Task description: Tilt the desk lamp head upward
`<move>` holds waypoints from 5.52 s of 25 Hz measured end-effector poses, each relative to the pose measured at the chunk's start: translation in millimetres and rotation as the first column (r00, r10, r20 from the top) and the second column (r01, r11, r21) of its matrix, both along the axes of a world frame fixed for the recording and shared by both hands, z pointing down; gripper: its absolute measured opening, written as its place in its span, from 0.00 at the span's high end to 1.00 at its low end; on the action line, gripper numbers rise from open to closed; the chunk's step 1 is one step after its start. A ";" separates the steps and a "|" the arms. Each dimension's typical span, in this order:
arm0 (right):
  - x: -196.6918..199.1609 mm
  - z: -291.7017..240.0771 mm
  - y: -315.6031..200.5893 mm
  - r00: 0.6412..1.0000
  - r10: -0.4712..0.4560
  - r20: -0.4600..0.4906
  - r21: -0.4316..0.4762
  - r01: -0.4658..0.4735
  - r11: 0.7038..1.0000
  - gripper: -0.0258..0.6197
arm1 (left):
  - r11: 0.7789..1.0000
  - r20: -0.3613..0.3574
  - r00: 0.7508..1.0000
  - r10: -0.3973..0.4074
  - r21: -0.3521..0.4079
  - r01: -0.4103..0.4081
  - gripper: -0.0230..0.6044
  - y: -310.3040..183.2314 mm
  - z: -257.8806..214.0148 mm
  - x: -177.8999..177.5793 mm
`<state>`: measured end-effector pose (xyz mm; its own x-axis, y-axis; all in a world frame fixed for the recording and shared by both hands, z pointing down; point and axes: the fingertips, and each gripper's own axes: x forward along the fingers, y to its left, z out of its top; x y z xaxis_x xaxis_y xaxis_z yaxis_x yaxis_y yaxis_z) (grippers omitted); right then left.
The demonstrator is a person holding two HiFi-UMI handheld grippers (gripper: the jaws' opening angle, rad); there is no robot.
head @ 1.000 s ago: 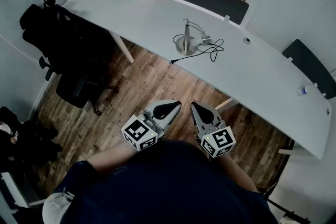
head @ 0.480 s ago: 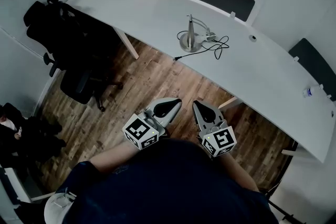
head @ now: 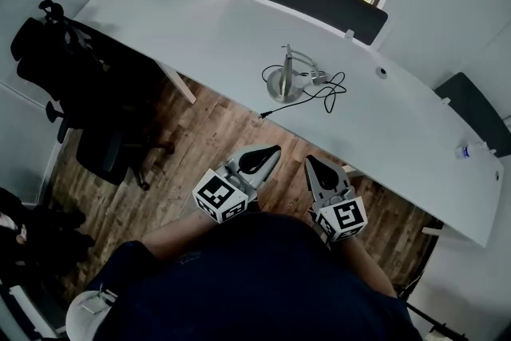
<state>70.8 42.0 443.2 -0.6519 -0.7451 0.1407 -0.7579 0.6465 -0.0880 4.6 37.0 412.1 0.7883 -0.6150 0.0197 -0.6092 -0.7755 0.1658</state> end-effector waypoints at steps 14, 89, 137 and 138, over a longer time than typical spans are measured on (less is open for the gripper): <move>-11.9 9.9 -168.9 0.959 0.237 -0.155 0.012 -0.238 0.971 0.94 | 0.999 0.054 0.998 0.044 0.002 -0.044 0.95 -193.3 39.0 -29.8; 31.4 -32.3 -356.4 -0.038 0.488 -0.872 0.466 0.238 0.852 0.66 | 0.993 0.394 0.919 0.002 -0.113 0.046 0.70 -342.3 158.4 28.8; 2.2 0.1 -208.9 0.992 0.118 -0.035 -0.021 -0.119 0.993 0.95 | 0.996 0.114 0.990 0.086 0.025 -0.089 0.95 -198.7 -0.3 25.2; 2.1 -0.1 -209.4 0.992 0.117 -0.036 -0.017 -0.118 0.993 0.95 | 0.996 0.112 0.990 0.085 0.024 -0.089 0.95 -199.0 -0.1 25.3</move>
